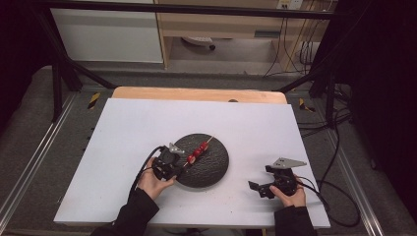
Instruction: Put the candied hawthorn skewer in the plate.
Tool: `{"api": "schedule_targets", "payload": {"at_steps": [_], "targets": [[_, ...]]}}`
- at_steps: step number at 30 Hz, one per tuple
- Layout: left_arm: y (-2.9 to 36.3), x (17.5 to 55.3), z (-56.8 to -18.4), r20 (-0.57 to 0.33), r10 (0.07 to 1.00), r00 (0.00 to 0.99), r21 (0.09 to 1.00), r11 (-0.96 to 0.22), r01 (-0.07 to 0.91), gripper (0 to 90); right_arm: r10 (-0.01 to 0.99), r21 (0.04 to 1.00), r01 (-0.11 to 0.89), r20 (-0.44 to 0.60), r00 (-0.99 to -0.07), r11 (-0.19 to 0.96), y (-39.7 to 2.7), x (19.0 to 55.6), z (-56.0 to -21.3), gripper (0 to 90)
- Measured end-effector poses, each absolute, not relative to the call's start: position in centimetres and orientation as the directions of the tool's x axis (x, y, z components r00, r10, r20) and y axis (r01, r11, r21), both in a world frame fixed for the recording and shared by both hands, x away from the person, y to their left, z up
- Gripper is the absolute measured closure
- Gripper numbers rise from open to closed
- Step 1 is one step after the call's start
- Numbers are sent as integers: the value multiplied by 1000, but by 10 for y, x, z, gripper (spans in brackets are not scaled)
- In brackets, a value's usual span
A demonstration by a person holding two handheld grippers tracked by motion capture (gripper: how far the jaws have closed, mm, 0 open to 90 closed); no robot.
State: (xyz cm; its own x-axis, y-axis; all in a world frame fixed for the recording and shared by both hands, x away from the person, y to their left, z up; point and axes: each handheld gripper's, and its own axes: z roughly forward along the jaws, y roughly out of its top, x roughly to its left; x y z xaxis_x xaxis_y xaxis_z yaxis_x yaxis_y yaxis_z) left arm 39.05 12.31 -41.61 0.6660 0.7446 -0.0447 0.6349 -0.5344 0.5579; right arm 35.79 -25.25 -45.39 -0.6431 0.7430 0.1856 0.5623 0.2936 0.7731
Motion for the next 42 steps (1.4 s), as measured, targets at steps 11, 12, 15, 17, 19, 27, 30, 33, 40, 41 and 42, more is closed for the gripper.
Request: {"api": "schedule_targets", "payload": {"at_steps": [11,12,15,17,19,27,30,33,40,41,42], "targets": [[119,389,-418,-26,749,662,541,-547,639,876,743,772,561,181,-645,299,-253,358,-454,16],[119,389,-418,-27,750,661,542,-545,640,875,743,772,562,182,-644,298,-253,358,-454,15],[120,389,-418,-30,747,664,548,-544,636,872,743,772,561,181,-645,299,-253,358,-454,15],[122,388,-418,-34,743,668,561,-539,628,848,743,772,561,181,-645,298,-253,358,-454,15],[125,387,-416,-36,734,678,579,-538,613,798,743,772,561,181,-644,298,-253,358,-454,15],[146,382,-405,-60,698,714,653,-513,557,498,743,775,559,182,-644,295,-253,358,-454,15],[156,380,-403,-69,688,723,671,-504,544,387,745,772,563,185,-642,294,-253,358,-454,14],[166,376,-402,-61,681,730,687,-502,526,304,744,773,561,181,-643,297,-253,358,-454,14],[194,368,-407,-65,693,718,701,-481,527,139,743,772,562,182,-644,297,-253,358,-454,14],[198,367,-408,-66,700,711,703,-473,531,132,744,772,561,182,-643,297,-253,358,-454,14],[203,366,-409,-68,708,703,704,-465,536,127,744,773,561,182,-643,295,-253,358,-454,14]]}}
